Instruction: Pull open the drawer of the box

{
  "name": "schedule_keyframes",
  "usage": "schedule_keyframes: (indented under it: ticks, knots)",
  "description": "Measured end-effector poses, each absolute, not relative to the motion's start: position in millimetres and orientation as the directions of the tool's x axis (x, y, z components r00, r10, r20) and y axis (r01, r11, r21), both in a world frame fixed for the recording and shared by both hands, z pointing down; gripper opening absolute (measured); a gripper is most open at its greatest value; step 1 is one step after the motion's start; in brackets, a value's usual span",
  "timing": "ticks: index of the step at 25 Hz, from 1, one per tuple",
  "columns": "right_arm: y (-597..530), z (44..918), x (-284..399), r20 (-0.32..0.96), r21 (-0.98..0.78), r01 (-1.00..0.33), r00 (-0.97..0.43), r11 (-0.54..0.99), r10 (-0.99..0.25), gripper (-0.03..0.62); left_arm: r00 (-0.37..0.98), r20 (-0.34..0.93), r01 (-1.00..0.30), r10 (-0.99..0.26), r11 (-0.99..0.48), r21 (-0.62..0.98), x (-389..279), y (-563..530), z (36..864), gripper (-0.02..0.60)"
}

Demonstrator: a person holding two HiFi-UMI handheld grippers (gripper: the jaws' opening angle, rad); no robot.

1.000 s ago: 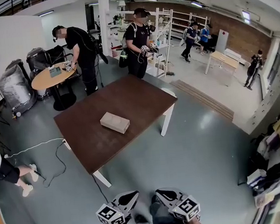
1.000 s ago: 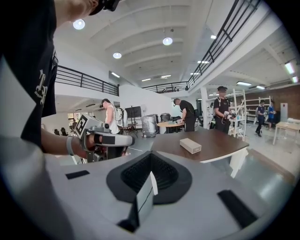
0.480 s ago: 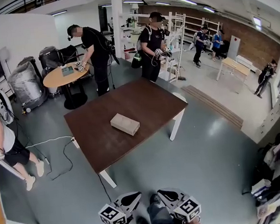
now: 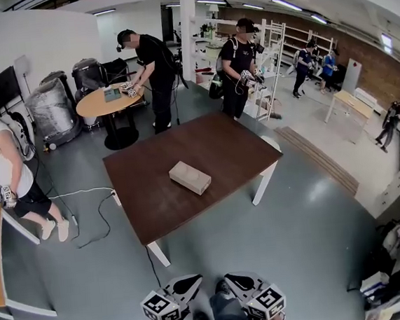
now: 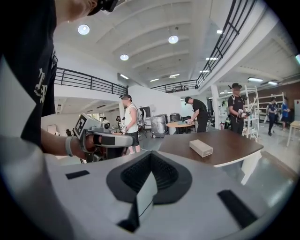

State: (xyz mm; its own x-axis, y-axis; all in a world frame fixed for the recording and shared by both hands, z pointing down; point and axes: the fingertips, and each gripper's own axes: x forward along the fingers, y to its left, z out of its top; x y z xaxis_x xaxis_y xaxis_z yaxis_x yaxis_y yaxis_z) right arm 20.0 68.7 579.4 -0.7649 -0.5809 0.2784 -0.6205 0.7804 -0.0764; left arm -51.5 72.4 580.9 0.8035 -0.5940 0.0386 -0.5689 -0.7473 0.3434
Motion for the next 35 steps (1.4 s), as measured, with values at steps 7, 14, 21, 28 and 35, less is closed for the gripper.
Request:
schedule_keyframes:
  ticks: [7, 14, 21, 28, 35]
  knots:
    - [28, 576, 27, 0.273, -0.101, -0.594, -0.788, 0.798, -0.552, -0.012, 0.779, 0.056, -0.601, -0.625, -0.719, 0.349, -49, 40, 578, 0.005]
    - [-39, 583, 23, 0.276, -0.109, -0.563, -0.809, 0.819, -0.519, -0.012, 0.744, 0.07, -0.646, -0.664, -0.688, 0.332, -64, -22, 570, 0.005]
    - [-101, 583, 34, 0.269, -0.109, -0.515, -0.838, 0.85, -0.474, -0.012, 0.699, 0.082, -0.693, -0.71, -0.645, 0.322, -52, -77, 572, 0.005]
    - [-164, 583, 52, 0.266, -0.114, -0.497, -0.849, 0.86, -0.456, -0.012, 0.679, 0.09, -0.714, -0.729, -0.626, 0.314, -36, -134, 567, 0.005]
    - [-221, 581, 84, 0.247, -0.101, -0.508, -0.846, 0.855, -0.473, -0.012, 0.679, 0.09, -0.717, -0.728, -0.632, 0.296, -8, -187, 566, 0.005]
